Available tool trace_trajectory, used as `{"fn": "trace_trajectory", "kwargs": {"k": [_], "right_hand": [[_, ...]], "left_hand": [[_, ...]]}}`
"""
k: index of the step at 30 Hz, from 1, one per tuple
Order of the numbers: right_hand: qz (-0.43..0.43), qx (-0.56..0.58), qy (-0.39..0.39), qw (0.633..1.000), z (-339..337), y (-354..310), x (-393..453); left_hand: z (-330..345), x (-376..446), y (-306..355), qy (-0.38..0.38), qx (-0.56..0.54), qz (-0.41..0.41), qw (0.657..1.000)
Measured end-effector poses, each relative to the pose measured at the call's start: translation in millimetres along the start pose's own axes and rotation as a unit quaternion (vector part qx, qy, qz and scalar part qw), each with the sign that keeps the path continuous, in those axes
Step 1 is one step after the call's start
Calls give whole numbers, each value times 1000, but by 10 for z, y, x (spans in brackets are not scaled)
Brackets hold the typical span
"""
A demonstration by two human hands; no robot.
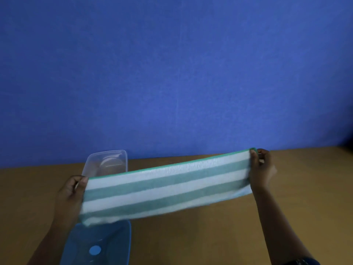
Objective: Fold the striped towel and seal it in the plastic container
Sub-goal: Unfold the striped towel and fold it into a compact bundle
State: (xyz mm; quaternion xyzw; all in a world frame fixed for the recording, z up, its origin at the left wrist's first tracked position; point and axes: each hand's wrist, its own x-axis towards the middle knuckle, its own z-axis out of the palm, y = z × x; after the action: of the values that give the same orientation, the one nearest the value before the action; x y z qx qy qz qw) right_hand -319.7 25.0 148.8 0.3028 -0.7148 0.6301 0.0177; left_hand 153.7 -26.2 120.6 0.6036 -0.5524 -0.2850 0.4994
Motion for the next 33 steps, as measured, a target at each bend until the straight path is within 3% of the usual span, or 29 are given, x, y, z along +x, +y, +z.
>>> {"fn": "trace_trajectory", "kwargs": {"k": [8, 13, 17, 26, 30, 33], "right_hand": [[91, -47, -83, 991, -4, 284, -99], [130, -47, -26, 990, 35, 163, -184], [134, -27, -19, 990, 119, -101, -300], [77, 52, -186, 978, 358, -811, -928], [86, 72, -281, 953, 431, -930, -1193], [87, 78, -301, 947, 422, -994, -1268]], "left_hand": [[97, -1, -47, -44, 95, -3, 994], [350, -87, 70, -48, -25, -73, 996], [687, -301, 500, -88, -119, -67, 987], [1298, -583, 1165, -145, -139, 8, 980], [1392, -655, 1292, -185, -160, -8, 970], [1401, -705, 1394, -203, -196, -24, 959]]}}
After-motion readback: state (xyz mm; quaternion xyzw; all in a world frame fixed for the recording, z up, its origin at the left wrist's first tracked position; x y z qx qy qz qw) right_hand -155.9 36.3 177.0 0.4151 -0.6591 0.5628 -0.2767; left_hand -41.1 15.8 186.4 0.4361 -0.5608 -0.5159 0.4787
